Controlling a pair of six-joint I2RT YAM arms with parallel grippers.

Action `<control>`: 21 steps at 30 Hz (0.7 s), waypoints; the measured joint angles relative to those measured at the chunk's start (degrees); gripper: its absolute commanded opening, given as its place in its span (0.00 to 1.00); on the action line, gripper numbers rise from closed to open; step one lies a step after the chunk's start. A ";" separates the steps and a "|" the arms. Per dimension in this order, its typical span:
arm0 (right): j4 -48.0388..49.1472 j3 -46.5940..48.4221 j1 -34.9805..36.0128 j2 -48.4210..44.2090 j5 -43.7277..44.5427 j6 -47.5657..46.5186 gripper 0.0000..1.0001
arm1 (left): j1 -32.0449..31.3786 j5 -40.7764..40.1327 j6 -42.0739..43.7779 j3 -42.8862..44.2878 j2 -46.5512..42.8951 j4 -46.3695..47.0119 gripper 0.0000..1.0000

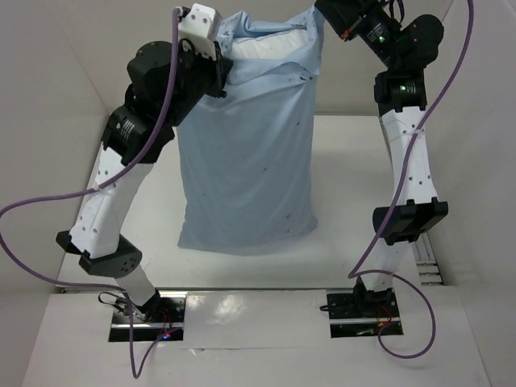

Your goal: Put the pillow into the pillowcase

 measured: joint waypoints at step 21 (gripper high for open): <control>15.17 14.88 8.04 17.05 -0.09 6.36 0.00 | 47.71 37.55 -18.80 8.74 2.67 3.34 0.00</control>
